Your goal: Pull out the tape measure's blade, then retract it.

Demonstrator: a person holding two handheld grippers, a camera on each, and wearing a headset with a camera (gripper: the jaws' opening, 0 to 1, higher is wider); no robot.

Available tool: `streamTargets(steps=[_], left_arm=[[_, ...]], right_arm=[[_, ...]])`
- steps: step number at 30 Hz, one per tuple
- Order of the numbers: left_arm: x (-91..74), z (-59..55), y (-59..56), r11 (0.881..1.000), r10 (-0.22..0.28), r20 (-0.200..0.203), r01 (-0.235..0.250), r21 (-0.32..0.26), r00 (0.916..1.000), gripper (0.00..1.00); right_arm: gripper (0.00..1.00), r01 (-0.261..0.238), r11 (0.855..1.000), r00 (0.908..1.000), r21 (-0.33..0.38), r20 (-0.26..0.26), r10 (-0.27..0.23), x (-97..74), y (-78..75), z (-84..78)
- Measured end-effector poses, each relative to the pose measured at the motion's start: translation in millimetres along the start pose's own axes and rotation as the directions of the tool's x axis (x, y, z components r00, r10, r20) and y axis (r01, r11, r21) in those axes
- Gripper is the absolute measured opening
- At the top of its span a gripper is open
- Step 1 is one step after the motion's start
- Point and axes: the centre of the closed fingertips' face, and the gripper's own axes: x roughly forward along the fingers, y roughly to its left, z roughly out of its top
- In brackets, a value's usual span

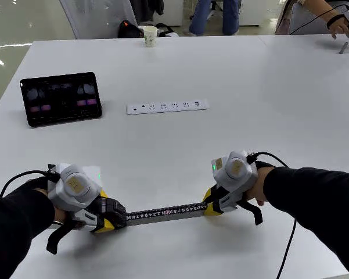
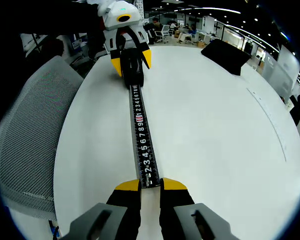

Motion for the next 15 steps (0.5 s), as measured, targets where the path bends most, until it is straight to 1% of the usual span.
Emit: streamTargets(steps=[15], left_arm=[[0.5,-1.0,0.7,1.000,0.000,-0.006,0.000,0.004,1.0000,0.34]], right_arm=[[0.10,0.011,1.000,0.9998,0.010,-0.016,-0.011,-6.8,-2.9,-13.2]])
